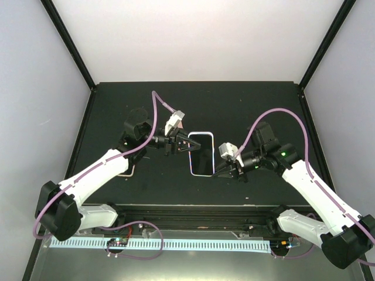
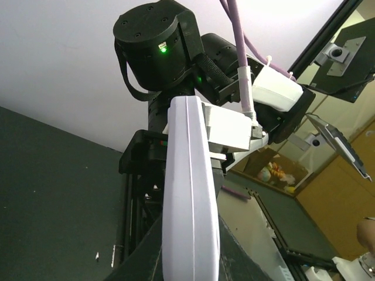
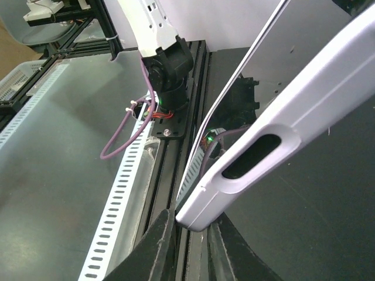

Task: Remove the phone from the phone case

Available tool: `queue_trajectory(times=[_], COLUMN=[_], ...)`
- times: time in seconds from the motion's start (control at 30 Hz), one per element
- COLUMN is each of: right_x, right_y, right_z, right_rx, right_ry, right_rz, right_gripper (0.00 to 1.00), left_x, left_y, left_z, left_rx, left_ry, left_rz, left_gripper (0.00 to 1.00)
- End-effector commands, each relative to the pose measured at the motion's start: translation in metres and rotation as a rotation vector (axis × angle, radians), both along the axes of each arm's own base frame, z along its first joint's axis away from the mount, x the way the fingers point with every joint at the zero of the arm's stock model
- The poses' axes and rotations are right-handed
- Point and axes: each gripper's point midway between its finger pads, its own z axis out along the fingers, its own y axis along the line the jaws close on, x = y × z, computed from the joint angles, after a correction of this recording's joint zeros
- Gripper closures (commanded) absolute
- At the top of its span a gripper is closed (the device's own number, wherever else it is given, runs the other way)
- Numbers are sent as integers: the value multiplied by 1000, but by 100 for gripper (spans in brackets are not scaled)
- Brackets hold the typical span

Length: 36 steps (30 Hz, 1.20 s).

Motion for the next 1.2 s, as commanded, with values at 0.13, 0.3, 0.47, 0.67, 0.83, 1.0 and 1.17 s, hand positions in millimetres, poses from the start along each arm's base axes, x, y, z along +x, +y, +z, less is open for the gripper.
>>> queue_trajectory(times=[0.13,0.3,0.47,0.67,0.83,1.0,1.17], right_x=[18,36,48,58,76,99,110], right_y=[-1,-5,-4,1,3,4,5], right_z=[-4,-13,-10,2,28,52,71], right_rx=[-51,-123,-121,-78,-4,57,117], right_ry=[-213,-298,-327,-298,-220,-133,-67], right_rz=[-6,-58,-107,-167,-289,-426,-476], right_gripper=[90,90,91,92,84,72,62], left_x=[-29,-46,-53,-53,-51,-50,-48], left_y=[-4,-6,-7,-7,-8,-9,-10], left_z=[19,19,20,20,20,21,19], left_rx=[-33,-31,-32,-31,-30,-31,-27], left_ry=[-36,-43,-49,-53,-56,-57,-54], left_rz=[-166,-231,-262,-260,-247,-238,-226], left_gripper=[98,98,98,98,99,98,99])
